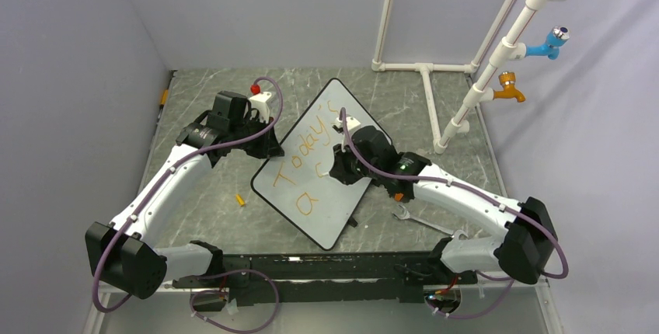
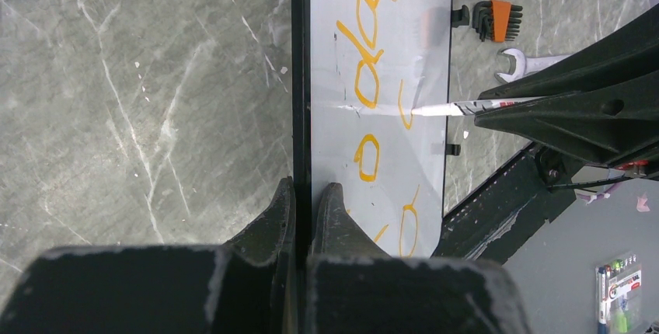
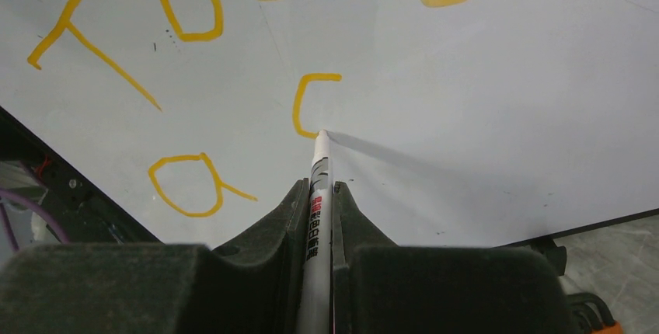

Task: Write a sentence on the whiteboard

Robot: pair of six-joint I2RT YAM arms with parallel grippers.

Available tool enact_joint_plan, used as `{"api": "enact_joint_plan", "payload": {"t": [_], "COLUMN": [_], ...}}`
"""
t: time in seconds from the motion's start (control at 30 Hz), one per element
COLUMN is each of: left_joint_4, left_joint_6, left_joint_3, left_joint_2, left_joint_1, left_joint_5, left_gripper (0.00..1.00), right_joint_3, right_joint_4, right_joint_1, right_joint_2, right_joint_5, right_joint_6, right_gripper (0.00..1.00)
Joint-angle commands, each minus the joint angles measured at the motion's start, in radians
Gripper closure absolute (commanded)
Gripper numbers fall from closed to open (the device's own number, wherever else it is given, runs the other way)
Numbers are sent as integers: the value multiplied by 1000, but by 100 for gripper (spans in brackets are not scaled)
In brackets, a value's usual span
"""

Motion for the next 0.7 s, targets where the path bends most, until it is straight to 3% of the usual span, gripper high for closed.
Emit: {"api": "enact_joint_plan", "payload": {"t": [0.0,0.67], "left_joint_4": [-8,-9], "left_joint_6": [97,101], "left_joint_3": [-9,-6], "left_joint_2": [-7,-5], "left_joint_1": [2,2], "left_joint_5": [-171,-170], "left_gripper": [100,100], "right_joint_3": [65,151], "right_joint_4": [-14,-7], "right_joint_1": [0,0], "right_joint_2": [28,89], "right_joint_5": [71,68], "right_joint_6": [-21,-47], "right_gripper": [100,100]}}
